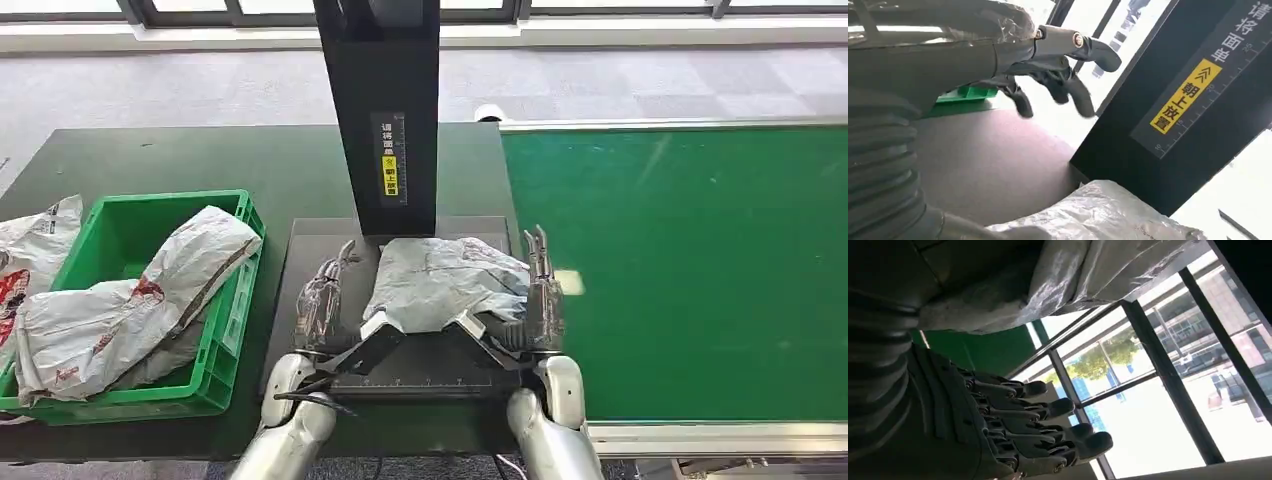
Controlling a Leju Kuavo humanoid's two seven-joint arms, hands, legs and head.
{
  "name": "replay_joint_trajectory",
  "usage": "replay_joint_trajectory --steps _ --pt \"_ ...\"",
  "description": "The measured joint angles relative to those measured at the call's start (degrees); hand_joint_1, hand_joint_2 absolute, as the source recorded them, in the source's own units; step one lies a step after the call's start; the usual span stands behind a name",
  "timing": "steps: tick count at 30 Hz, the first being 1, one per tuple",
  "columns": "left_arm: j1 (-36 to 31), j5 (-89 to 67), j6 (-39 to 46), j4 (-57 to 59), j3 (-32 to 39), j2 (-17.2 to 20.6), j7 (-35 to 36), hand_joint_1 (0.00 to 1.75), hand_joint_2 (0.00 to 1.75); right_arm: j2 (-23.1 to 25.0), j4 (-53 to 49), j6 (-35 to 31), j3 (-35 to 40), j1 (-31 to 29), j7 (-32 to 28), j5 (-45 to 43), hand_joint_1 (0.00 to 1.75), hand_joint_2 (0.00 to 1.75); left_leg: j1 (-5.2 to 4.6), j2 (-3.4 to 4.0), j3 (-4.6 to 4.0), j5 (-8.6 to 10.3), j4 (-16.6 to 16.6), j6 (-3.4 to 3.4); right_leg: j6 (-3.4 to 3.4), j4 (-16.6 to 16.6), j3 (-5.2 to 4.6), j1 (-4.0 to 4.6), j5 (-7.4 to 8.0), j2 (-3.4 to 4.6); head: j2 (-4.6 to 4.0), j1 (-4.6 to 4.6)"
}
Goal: Moved the parcel from conveyor to table for the left to box.
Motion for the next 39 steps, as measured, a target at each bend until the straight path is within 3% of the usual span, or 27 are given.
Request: replay_joint_trajectory --steps 28,32,35,39 --pt "-0.03 0.74 0.00 0.31 0.00 0.00 -0.90 0.00 1.75 0.46 -1.98 0.32 2.31 1.78 1.77 -1.68 0.00 1.75 0.00 0.00 -0.03 0.00 0.00 0.00 0.00 0.00 -0.03 0.00 0.00 0.00 0.00 -0.02" --pt "0.03 0.74 0.00 -0.15 0.00 0.00 -1.01 0.00 1.75 0.02 -5.84 4.29 7.39 4.12 5.05 -1.90 0.00 1.75 0.01 0.00 -0.06 0.00 -0.01 0.00 0.00 0.00 -0.06 0.01 -0.01 0.01 0.00 0.00" --pt "0.16 0.72 -0.02 -0.96 0.02 0.04 -1.47 0.00 1.75 -0.53 -8.99 14.66 12.34 6.29 5.81 -1.99 0.00 1.75 0.04 0.01 -0.08 -0.01 -0.02 -0.01 -0.01 0.00 -0.07 0.03 -0.01 0.01 0.00 -0.02" --pt "0.66 0.55 0.00 -2.01 0.20 0.18 -1.73 0.00 1.75 -1.14 -10.97 17.48 17.50 7.60 6.36 -2.43 0.00 1.75 0.04 -0.01 -0.10 -0.01 -0.02 -0.01 -0.01 0.00 -0.09 0.03 -0.01 -0.01 0.00 -0.02"
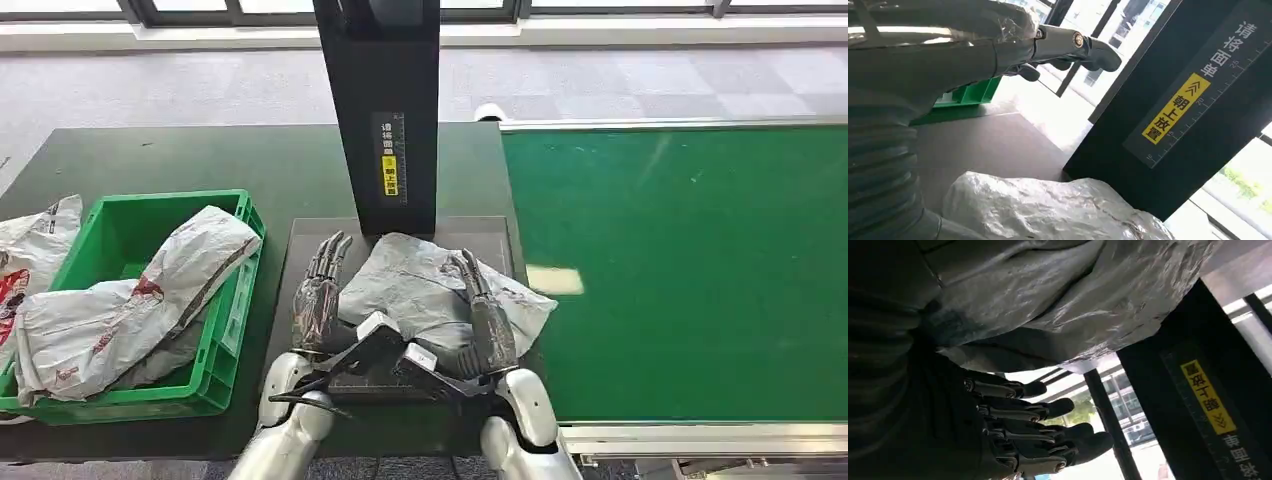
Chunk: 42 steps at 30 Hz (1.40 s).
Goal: Moved the parcel from conveyor to table for the left to box.
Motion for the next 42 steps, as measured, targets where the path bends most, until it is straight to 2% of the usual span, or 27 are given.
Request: replay_joint_trajectory --steps 16,37,42 --pt "2.81 -0.50 0.00 -5.42 1.16 0.55 -0.02 0.00 1.75 -1.40 0.30 3.11 6.84 -0.22 0.85 -0.52 0.00 1.75 0.00 -0.01 0.00 0.00 0.00 0.00 0.00 0.00 0.02 0.00 0.00 -0.01 0.00 0.00" --pt "2.78 0.20 -1.35 -4.70 1.25 0.55 -2.29 0.00 1.75 -1.77 0.65 3.68 7.96 -1.97 0.94 -1.73 0.00 1.75 0.00 -0.02 0.01 0.01 0.01 0.00 0.00 0.00 0.02 0.00 0.00 -0.02 0.00 0.00" --pt "2.33 3.89 -10.38 -2.97 1.25 0.52 -6.25 0.00 1.75 -1.92 1.07 4.09 8.11 -2.30 0.04 -2.43 0.00 1.75 -0.01 -0.02 0.03 0.01 0.01 0.00 0.00 0.00 0.02 -0.01 0.01 -0.01 0.00 0.00"
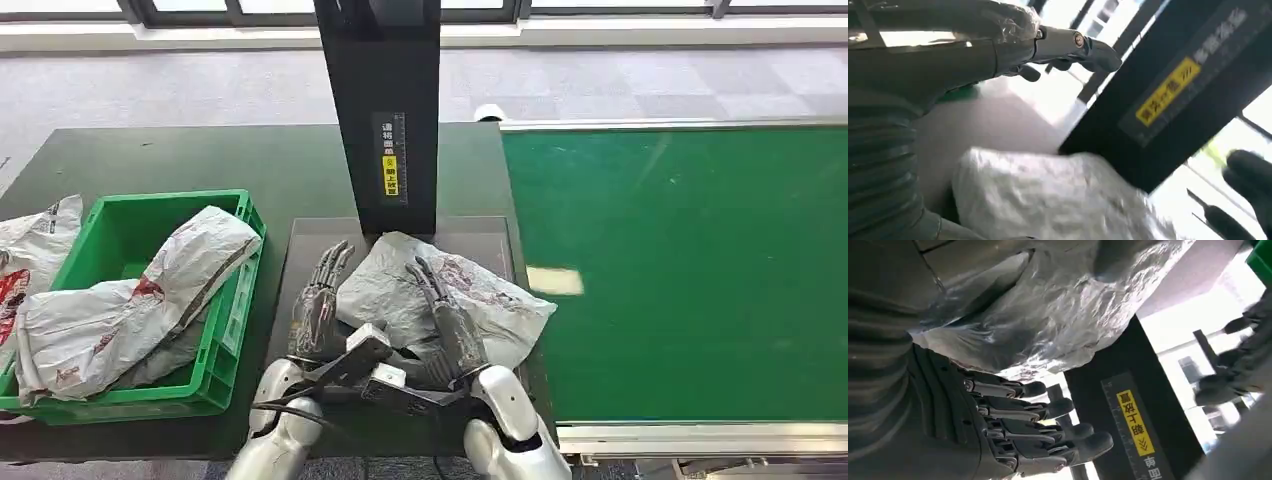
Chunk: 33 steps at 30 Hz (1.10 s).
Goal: Moved the parcel from conveyor to table for the left to box.
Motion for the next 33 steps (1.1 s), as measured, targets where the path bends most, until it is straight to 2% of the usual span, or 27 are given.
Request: replay_joint_trajectory --steps 8,14,33 --pt "-5.22 7.82 -7.79 12.60 -1.05 -1.03 -5.68 0.00 1.75 -0.04 -0.04 0.00 0.37 -1.61 -0.87 -1.40 0.00 1.75 -0.01 0.00 0.02 0.00 0.01 0.00 0.00 0.00 0.01 0.00 0.01 0.00 0.00 0.00" --pt "-8.48 9.63 -9.85 21.30 -4.34 -1.38 -2.49 0.00 1.75 -0.02 -0.11 -0.52 0.37 -1.42 -1.64 -1.53 0.00 1.75 -0.01 0.00 0.01 0.00 0.01 0.00 0.00 0.00 0.01 -0.01 0.00 0.00 0.00 0.00" --pt "-10.75 9.92 -9.83 26.42 -4.94 -1.66 -1.97 0.00 1.75 -0.04 -0.11 -0.70 0.37 -0.92 -1.60 -1.55 0.00 1.75 -0.01 -0.01 0.05 0.01 0.01 0.00 0.00 0.00 0.07 -0.01 0.01 -0.01 0.00 0.00"
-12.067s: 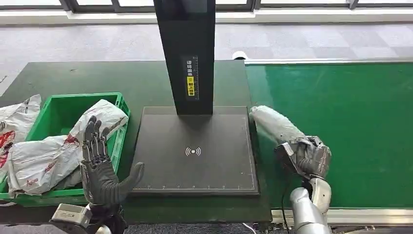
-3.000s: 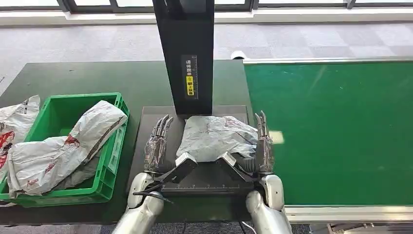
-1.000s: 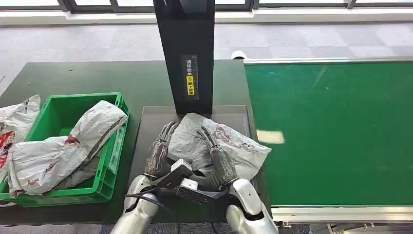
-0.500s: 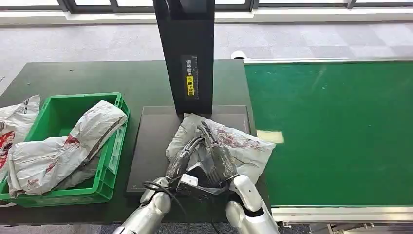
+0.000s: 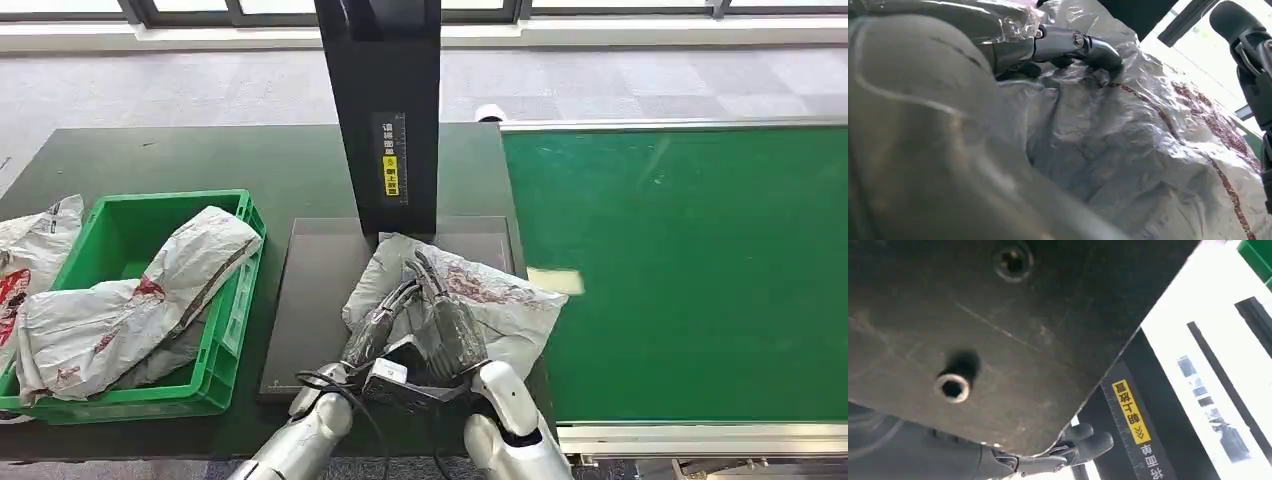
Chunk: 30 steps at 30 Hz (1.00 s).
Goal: Moved the parcel from conveyor to table for the left to box.
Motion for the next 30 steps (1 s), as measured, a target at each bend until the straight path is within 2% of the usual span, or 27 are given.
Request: replay_joint_trajectory --steps 6,7,8,15,21,30 --pt "-0.83 -0.44 -1.53 1.29 -3.11 0.00 4.29 0.00 1.75 -0.59 -0.31 0.15 -0.13 0.33 0.20 -0.13 0.00 1.75 -0.02 -0.05 0.08 0.00 0.00 0.01 0.00 0.00 0.14 -0.02 0.00 -0.06 0.00 0.00" --pt "-0.97 -0.44 -1.69 1.51 -3.72 0.00 4.82 1.69 1.75 -0.68 -0.42 0.15 -0.18 0.43 0.20 -0.15 0.00 1.75 -0.02 -0.07 0.10 0.00 0.00 0.01 0.00 0.00 0.17 -0.02 0.00 -0.08 0.00 0.00" --pt "-1.18 -0.44 -1.95 1.75 -4.20 0.00 5.32 1.75 1.75 -0.79 -0.44 0.15 -0.20 0.49 0.20 -0.26 0.00 1.75 -0.02 -0.08 0.11 0.00 0.00 0.01 0.00 0.00 0.19 -0.02 0.00 -0.10 0.00 0.02" --pt "-2.41 -2.49 -3.72 3.00 -7.65 0.00 8.38 1.75 1.75 -1.42 -1.05 0.52 -0.35 1.34 0.24 -0.57 0.00 1.75 -0.03 -0.14 0.21 0.01 0.00 0.02 0.01 0.00 0.33 -0.02 0.00 -0.17 0.00 0.00" --pt "-3.34 -3.72 -1.64 3.28 -10.23 0.00 10.41 1.75 1.75 -1.68 -2.49 0.72 -1.29 2.18 0.35 -0.72 0.00 1.75 -0.03 -0.19 0.24 0.02 0.00 0.03 0.01 0.00 0.40 -0.02 0.00 -0.22 0.00 0.02" --pt "-3.71 -8.48 7.01 3.35 -11.74 0.30 14.91 1.75 1.75 -1.99 -4.33 0.72 -2.05 4.03 0.39 -0.64 0.00 1.75 -0.02 -0.17 0.15 0.01 0.00 0.02 0.01 0.00 0.27 -0.01 0.00 -0.19 0.00 0.02"
